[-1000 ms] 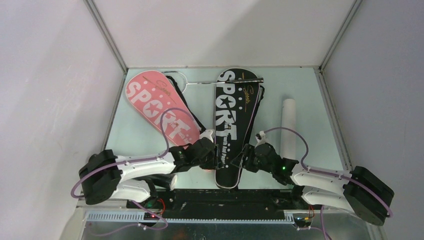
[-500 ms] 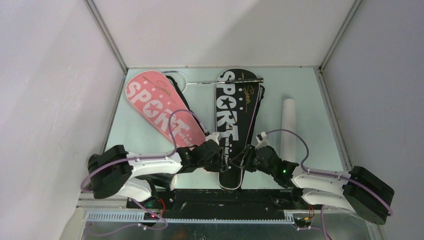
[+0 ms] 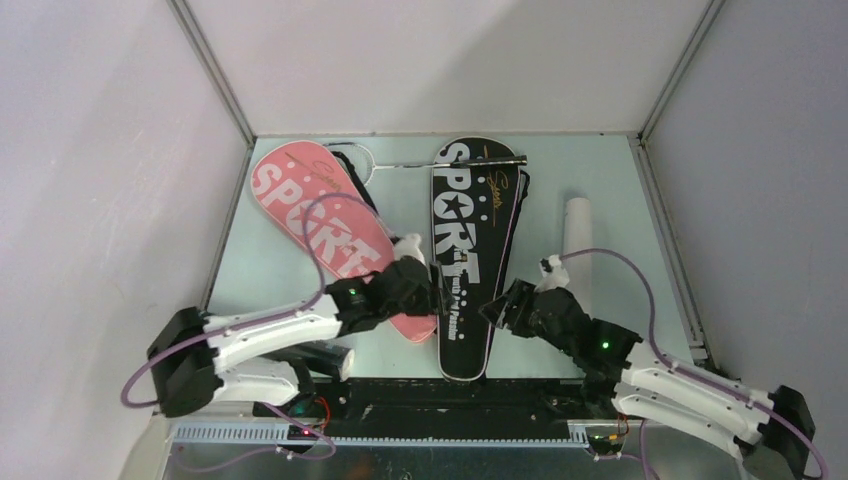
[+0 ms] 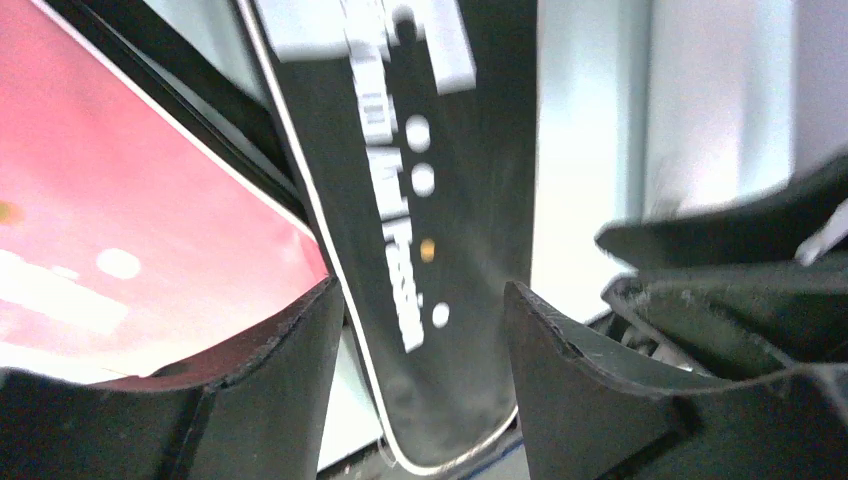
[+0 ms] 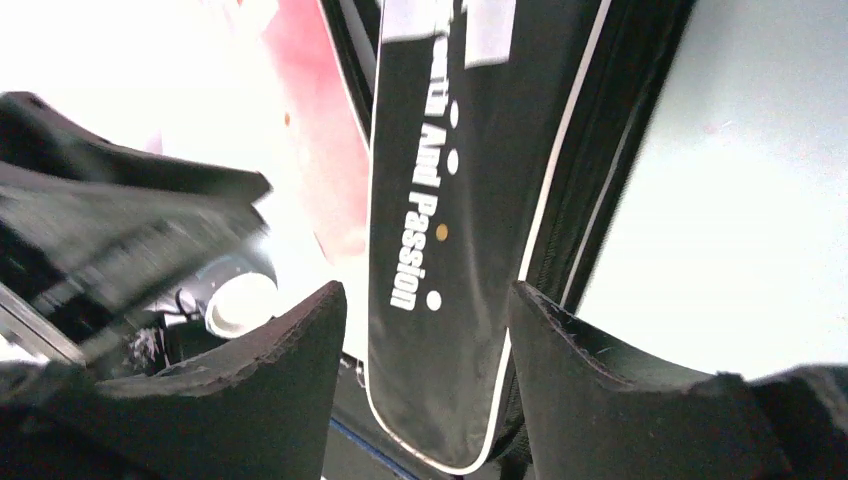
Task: Pack up the badminton gear
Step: Adjust the racket bag at the center of the board, then pick up the racket from the center of the board.
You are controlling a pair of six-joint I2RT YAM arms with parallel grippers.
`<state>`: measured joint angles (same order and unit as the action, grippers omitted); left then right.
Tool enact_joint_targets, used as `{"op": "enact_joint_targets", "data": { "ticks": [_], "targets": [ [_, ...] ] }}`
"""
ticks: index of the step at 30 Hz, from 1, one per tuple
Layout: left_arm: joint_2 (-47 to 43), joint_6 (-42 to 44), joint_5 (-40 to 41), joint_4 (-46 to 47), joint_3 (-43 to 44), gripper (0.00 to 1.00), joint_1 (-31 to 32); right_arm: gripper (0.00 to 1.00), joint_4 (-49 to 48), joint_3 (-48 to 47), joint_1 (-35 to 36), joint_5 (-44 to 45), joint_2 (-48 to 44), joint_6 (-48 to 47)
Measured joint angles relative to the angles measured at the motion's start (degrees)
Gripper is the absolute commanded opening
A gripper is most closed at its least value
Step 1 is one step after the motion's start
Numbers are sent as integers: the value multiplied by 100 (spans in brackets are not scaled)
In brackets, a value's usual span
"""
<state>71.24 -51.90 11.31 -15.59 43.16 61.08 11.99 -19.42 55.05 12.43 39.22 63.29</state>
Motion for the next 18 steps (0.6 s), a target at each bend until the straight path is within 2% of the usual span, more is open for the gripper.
{"op": "enact_joint_targets", "data": {
  "ticks": [3, 5, 8, 12, 18],
  "targets": [
    [-450, 4, 382, -87, 157, 67, -533, 60, 557, -208, -199, 284, -417, -319],
    [-638, -2, 546, -42, 225, 67, -1108, 60, 841, -321, -339, 442, -577, -557],
    [-570, -20, 610, 90, 409, 67, -1908, 60, 1158, -584, -404, 575, -588, -859],
    [-44, -199, 566, 605, 852, 65, -2820, 59, 1252, -931, -407, 579, -457, -1180],
    [1357, -881, 411, 1853, 1537, 62, -3495, 59, 1222, -1130, -345, 490, -330, -1473]
  ]
}}
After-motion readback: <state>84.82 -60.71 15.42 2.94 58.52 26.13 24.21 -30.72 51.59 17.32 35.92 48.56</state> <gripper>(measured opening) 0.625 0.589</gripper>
